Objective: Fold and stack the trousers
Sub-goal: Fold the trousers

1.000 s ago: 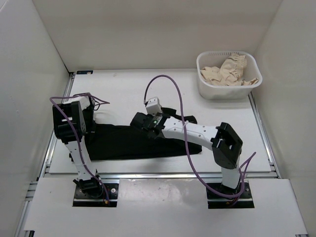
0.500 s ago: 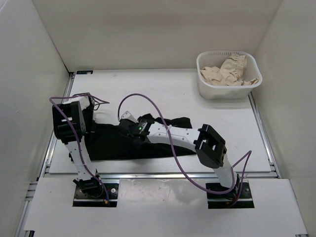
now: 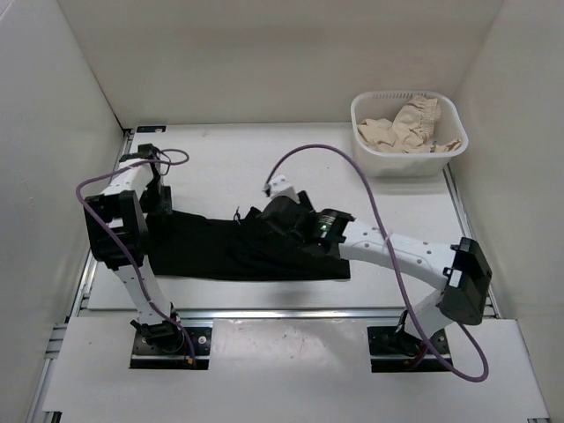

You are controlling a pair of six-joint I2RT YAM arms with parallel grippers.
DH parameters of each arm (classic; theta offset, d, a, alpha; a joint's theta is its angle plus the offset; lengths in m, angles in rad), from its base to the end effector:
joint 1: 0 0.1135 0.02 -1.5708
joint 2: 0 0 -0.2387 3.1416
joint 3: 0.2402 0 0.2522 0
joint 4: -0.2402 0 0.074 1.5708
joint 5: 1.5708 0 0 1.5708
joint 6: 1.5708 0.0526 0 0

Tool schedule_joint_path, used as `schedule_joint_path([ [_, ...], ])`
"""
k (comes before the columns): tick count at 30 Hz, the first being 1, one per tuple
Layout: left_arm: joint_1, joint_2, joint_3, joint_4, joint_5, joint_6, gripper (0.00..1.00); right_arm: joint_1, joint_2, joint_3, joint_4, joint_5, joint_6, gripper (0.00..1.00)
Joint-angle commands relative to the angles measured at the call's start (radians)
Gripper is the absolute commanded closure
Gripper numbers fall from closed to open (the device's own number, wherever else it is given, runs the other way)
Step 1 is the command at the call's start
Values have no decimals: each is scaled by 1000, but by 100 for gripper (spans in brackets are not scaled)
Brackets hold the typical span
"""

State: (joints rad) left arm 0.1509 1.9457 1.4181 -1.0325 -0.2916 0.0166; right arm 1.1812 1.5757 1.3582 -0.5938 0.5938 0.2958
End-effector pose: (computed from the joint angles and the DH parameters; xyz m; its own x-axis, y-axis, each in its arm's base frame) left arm 0.3443 0.0677 0.1398 -0.9909 -0.1346 -0.0059 -0.1306 0.9488 0.2876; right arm 0.1618 0.3165 0.2726 -0.4443 -0.4460 -0.7769 -0.5131 0.8376 -0.1874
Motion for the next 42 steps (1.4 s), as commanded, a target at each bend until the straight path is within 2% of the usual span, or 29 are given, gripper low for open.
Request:
schedule_joint_path([
  [1, -2, -145, 61, 28, -47, -17, 23, -58, -35, -112, 6, 23, 173, 15],
  [2, -2, -160, 61, 28, -66, -17, 17, -87, -45, -163, -3, 23, 195, 15],
  [4, -2, -180, 36, 28, -121, -17, 13, -121, -57, -209, -3, -1, 258, 15],
  [7, -2, -180, 36, 28, -165, -17, 13, -196, -91, -281, -14, -15, 345, 15],
  [9, -2, -189, 85, 5, -130, -17, 10, -262, -124, -336, -35, -43, 422, 14],
  [12, -77, -199, 257, -72, 108, -17, 10, -368, -183, -437, 6, -130, 470, 12],
  [13, -149, -199, 324, -99, 276, -17, 10, -423, -193, -464, 29, -216, 470, 12],
  [17, -365, -139, 319, -166, 495, -17, 10, -555, -212, -562, 135, -392, 479, 10],
  [20, -470, -85, 259, -166, 589, -17, 10, -610, -221, -626, 181, -494, 479, 9],
  [24, -507, -30, 234, -143, 588, -17, 10, -634, -230, -683, 244, -560, 488, 9],
  [26, -507, -11, 225, -143, 621, -17, 17, -634, -230, -714, 264, -580, 499, 9],
  [27, -507, -11, 214, -143, 687, -17, 22, -643, -230, -723, 273, -603, 499, 9],
  [28, -517, -11, 205, -143, 704, -17, 26, -643, -230, -732, 288, -603, 509, 12],
  [29, -536, -11, 194, -143, 704, -17, 36, -643, -230, -746, 289, -617, 510, 13],
  [31, -550, -11, 144, -143, 665, -17, 47, -643, -230, -755, 301, -629, 510, 17],
  [32, -550, -11, 125, -143, 652, -17, 62, -643, -230, -765, 301, -640, 510, 23],
  [34, -550, -11, 73, -143, 641, -17, 83, -653, -230, -774, 322, -655, 510, 31],
  [35, -550, -22, 58, -153, 641, -17, 86, -654, -230, -783, 322, -664, 510, 43],
  [37, -541, -53, 27, -165, 632, -17, 86, -675, -230, -794, 335, -684, 510, 57],
  [38, -541, -77, 16, -175, 632, -17, 86, -675, -230, -794, 335, -684, 510, 71],
  [42, -495, -114, -83, -127, 577, -17, 86, -684, -240, -804, 335, -684, 510, 93],
])
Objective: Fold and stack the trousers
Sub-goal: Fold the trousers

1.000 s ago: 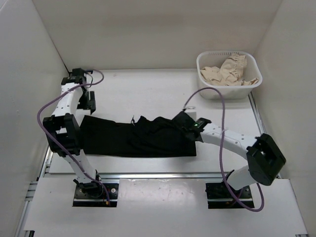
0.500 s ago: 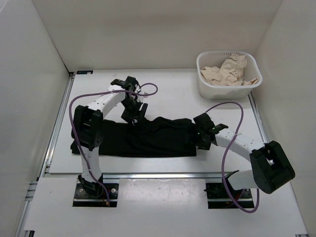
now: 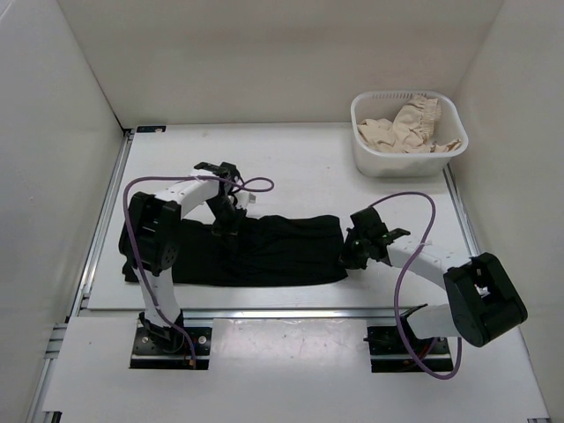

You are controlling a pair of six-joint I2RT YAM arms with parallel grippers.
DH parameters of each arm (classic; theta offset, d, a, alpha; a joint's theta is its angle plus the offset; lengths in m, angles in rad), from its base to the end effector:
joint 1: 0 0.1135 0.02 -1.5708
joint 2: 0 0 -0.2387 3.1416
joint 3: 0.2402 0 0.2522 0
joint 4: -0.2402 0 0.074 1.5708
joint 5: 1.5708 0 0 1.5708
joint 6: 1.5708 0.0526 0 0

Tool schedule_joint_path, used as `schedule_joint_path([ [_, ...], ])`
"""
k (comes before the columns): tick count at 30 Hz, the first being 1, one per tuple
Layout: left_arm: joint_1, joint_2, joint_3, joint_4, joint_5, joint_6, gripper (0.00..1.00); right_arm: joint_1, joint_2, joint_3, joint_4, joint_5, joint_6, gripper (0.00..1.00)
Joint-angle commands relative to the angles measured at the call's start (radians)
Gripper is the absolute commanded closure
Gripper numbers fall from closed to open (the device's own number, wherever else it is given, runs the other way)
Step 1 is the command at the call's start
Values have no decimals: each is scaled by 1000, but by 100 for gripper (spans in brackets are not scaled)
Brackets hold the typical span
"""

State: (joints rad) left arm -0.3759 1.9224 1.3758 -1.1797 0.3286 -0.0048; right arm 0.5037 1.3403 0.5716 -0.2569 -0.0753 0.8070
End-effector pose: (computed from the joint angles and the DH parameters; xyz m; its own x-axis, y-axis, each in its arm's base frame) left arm 0.2947 -0.1345 0.1392 -0.9204 0.3584 0.1564 0.2966 0.9005 -0.3181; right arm 0.2160 0.1236 0.1106 -0.8902 0.3317 -0.3122 0.1843 0.8891 0.4190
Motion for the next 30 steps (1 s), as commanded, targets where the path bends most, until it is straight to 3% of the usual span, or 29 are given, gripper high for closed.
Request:
schedule_joint_path([
  [1, 48, -91, -66, 20, -55, 5, 86, -7, -4, -18, -2, -15, -2, 94],
  [3, 48, -91, -66, 29, -46, 5, 69, -7, -4, -18, -11, -15, -17, 94],
  [5, 48, -91, -66, 29, -37, 5, 47, -7, -13, 7, -44, -15, -37, 84],
  [8, 48, -100, -41, 19, -49, 5, 29, -7, -35, 36, -71, -3, -83, 39],
  [9, 60, -112, -32, 18, -49, 5, 14, -7, -35, 36, -83, 12, -101, 21],
  [10, 72, -121, -32, 18, -59, 5, 4, -17, -35, 53, -84, 12, -101, 17],
  [11, 81, -132, -20, 9, -59, 5, 0, -17, -35, 62, -84, 12, -114, 15],
  [15, 169, -215, 25, 23, -178, 5, 0, -37, 63, 140, -70, 14, -114, 13],
  [16, 234, -250, 34, 43, -221, 5, 0, -37, 115, 154, -70, 3, -124, 13],
  [20, 472, -329, -24, 110, -306, 5, 0, -37, 194, 177, -48, -20, -111, 35],
  [24, 656, -338, -151, 167, -327, 5, 0, -50, 203, 154, -19, -66, -75, 73],
  [25, 699, -338, -173, 179, -327, 5, 0, -50, 203, 154, -19, -76, -75, 93],
  [26, 715, -329, -200, 190, -327, 5, 0, -88, 192, 154, -40, -77, -75, 100],
  [29, 736, -320, -210, 203, -307, 5, 0, -222, 84, 154, -180, 1, -85, 100],
  [30, 736, -319, -201, 203, -307, 5, 0, -273, 13, 169, -299, 26, -103, 100],
])
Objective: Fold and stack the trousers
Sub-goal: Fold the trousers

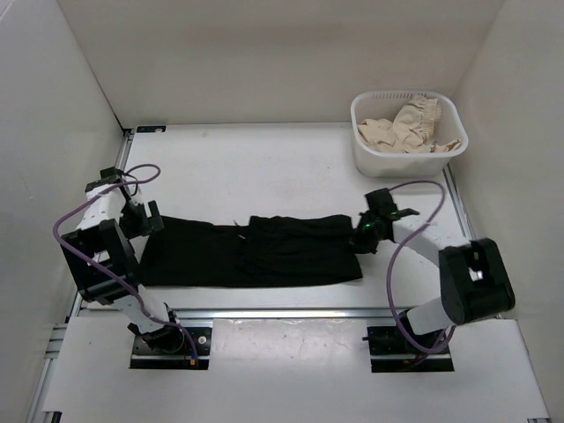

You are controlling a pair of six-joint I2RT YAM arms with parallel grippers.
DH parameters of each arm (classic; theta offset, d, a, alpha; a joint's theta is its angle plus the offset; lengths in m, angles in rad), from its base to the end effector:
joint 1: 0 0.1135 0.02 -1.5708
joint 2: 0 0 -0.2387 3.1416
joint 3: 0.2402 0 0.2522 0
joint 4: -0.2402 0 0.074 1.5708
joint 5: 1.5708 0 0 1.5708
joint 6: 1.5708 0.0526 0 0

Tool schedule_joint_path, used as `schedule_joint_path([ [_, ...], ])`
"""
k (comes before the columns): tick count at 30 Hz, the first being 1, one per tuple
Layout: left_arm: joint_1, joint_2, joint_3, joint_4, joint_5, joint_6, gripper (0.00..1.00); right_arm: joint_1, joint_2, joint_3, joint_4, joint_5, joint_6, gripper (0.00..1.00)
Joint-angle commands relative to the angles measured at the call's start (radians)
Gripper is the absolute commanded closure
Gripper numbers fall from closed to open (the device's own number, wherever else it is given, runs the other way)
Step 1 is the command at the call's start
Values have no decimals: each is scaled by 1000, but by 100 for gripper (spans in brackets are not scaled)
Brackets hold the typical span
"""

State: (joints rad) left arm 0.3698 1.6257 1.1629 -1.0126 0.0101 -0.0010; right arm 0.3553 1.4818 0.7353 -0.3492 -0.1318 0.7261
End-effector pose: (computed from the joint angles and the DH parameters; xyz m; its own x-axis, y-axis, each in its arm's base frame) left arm 0.2716 0.1047 0.1701 -0.9278 -0.3607 -0.0952 -0.3614 0.9323 -0.0102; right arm 0.2573 0.1029 0.1168 -0.8898 0.3719 -0.2645 0.2535 0.8847 0.3911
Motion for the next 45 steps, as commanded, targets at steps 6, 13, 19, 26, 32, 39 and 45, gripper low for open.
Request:
schedule_joint_path([
  [6, -54, 42, 75, 35, 59, 1, 0, -355, -317, 244, -626, 365, -195, 100],
  [13, -176, 89, 75, 35, 87, 1, 0, -109, -163, 672, -815, 367, -222, 100],
  [19, -242, 134, 93, 35, 122, 1, 0, 232, 151, 963, -826, 262, -94, 100],
  [26, -391, 236, 125, 35, 329, 1, 0, 447, 498, 1257, -784, 130, -57, 100],
  [32, -506, 385, 176, 35, 468, 1, 0, 490, 710, 1429, -809, 6, -131, 100],
  [39, -497, 485, 187, 45, 396, 1, 52, 508, 693, 1345, -673, -159, -198, 100],
  [45, -497, 504, 236, 45, 415, 1, 86, 544, 702, 1463, -562, -270, -267, 100],
])
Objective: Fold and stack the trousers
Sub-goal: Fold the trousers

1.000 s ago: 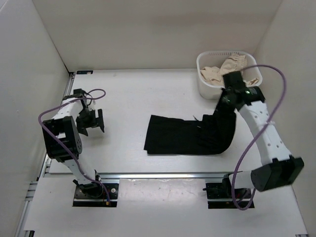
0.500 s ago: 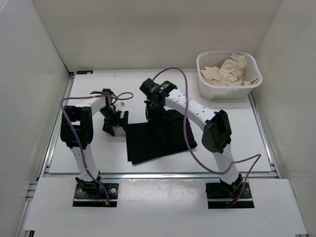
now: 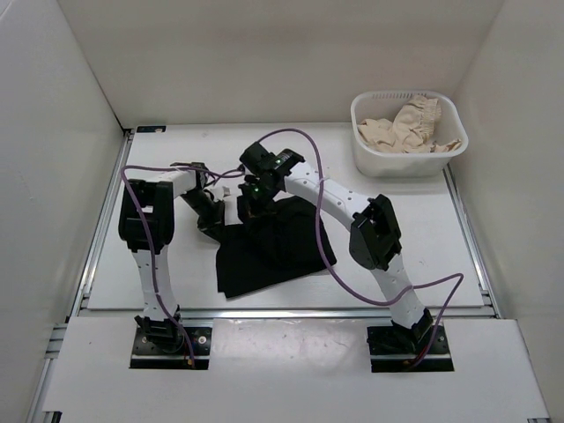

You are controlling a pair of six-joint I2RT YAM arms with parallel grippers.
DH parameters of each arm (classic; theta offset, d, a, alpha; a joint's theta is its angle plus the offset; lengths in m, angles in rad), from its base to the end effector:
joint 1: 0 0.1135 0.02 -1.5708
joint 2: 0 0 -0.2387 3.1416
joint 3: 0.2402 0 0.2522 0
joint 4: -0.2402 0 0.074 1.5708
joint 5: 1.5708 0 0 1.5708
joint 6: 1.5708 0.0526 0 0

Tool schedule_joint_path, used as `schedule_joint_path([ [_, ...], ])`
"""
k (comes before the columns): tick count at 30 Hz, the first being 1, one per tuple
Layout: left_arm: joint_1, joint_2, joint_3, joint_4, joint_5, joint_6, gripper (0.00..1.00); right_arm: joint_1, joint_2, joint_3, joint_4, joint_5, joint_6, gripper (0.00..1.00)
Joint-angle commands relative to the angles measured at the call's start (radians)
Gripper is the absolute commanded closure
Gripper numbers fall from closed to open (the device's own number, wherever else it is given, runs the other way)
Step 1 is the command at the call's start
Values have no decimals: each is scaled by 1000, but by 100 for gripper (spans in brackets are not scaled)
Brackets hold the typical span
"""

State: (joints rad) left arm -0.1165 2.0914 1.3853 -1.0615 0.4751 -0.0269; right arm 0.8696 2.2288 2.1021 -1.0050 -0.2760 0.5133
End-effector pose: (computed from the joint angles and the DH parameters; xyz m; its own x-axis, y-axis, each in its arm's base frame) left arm 0.3353 -0.0635 0.0888 -0.9741 0.0899 0.2075 -0.0117 0.8964 -0.4432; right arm 0.2920 0.3680 0.2181 -0.9064 -0.3411 -0.2492 -0.4188 0.8032 0.4236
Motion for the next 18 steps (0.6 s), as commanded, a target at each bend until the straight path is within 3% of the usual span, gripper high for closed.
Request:
schedule_joint_path([
  [1, -11, 38, 23, 94, -50, 27, 86, 29, -29, 117, 76, -138, -55, 100],
  [8, -11, 76, 127, 61, -50, 27, 86, 72, 71, 194, 68, -308, -44, 98],
  [12, 23, 76, 141, 52, -50, 27, 86, 81, 155, 234, 17, -367, -44, 79],
  [13, 43, 76, 152, 52, -50, 27, 82, 81, 155, 220, 17, -390, -44, 63],
  [15, 66, 85, 175, 52, -96, 27, 74, 81, 155, 200, 49, -408, -44, 54],
  [16, 90, 85, 185, 52, -111, 27, 63, 81, 146, 200, 61, -419, -44, 44],
  [18, 115, 85, 227, 43, -157, 27, 54, 81, 126, 200, 81, -428, -56, 32],
])
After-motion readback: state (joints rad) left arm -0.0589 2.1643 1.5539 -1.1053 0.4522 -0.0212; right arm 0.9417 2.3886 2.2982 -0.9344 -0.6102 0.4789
